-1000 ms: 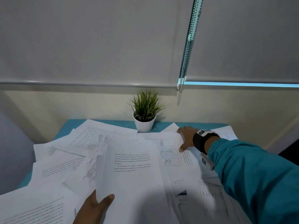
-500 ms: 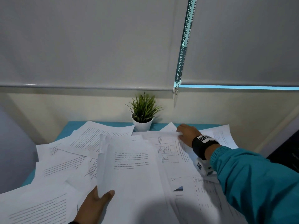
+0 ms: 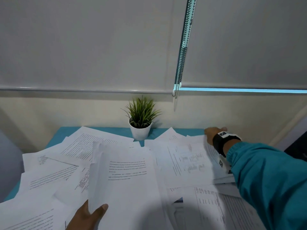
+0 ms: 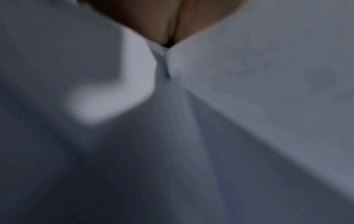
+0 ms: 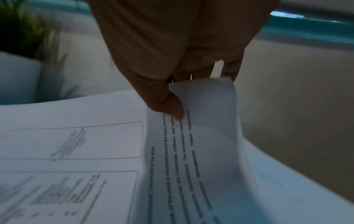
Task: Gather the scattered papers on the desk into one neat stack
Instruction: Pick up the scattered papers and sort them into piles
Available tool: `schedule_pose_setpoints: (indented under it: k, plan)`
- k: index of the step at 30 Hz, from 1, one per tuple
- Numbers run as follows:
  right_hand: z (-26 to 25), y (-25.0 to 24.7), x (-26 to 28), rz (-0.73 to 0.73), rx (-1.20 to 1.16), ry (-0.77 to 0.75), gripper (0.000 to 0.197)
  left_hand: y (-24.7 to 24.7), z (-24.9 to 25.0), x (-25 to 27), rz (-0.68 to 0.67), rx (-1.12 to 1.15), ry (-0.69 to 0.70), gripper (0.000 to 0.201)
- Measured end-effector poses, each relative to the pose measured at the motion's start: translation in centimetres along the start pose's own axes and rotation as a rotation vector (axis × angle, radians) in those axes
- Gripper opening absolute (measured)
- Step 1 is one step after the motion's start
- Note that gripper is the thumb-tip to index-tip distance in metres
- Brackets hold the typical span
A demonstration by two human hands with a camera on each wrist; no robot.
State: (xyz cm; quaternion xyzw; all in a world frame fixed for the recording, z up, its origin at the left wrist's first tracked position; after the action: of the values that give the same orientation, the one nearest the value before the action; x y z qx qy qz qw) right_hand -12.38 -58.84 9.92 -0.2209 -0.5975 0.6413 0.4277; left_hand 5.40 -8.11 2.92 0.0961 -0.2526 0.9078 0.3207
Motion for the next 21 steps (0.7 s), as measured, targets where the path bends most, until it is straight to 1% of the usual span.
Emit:
schedule_pose_setpoints:
  k: [3, 4, 7, 8, 9, 12, 15, 18, 21]
  plan:
    - [-2.1, 2.4, -0.6, -0.094, -0.013, -0.071, 0.046, 0.1, 0.0, -0.5, 0.011, -0.028, 0.049, 0.120]
    - [-3.2, 2.9, -0.7, -0.113, -0.025, -0.109, 0.048, 0.0, -0.1, -0.8, 0.022, -0.021, 0.056, 0.121]
    - [-6.5, 3.2, -0.2, -0.144, -0.062, -0.212, 0.057, 0.3, -0.1, -0.8, 0.013, 0.017, 0.046, 0.101]
    - [-7.4, 3.2, 0.0, -0.161, -0.063, -0.238, 0.062, 0.3, -0.3, -0.9, 0.013, 0.039, 0.041, 0.097]
    - [-8.3, 3.4, 0.1, -0.184, -0.068, -0.268, 0.064, 0.3, -0.5, -1.0, 0.009, 0.054, 0.030, 0.096]
    - [-9.6, 4.1, -0.1, -0.220, -0.132, -0.311, 0.059, 0.2, -0.7, -0.9, 0.014, 0.061, 0.009, 0.094]
    - [-9.7, 4.5, -0.3, -0.209, -0.211, -0.295, 0.072, 0.2, -0.9, -0.9, 0.015, 0.035, 0.020, 0.100]
    - [-9.8, 4.2, 0.1, -0.194, -0.193, -0.305, 0.068, 0.1, -1.0, -0.8, 0.006, 0.022, 0.001, 0.095]
    - [-9.7, 3.6, 0.3, -0.162, -0.167, -0.317, 0.055, 0.0, -0.3, -0.6, -0.003, 0.039, 0.022, 0.090]
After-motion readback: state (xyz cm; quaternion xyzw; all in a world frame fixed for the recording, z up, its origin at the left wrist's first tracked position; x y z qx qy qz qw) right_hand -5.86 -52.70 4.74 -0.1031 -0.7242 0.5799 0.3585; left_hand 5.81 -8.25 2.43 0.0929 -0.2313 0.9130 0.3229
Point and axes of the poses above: each hand's wrist, its own x-axis away from the middle knuckle, its own y-axis out of the palm, z = x × y, the point moved 7 cm from there along -x, towards the middle knuckle, and after that the axes turned 2 degrees about -z, right-handed, at the moved point
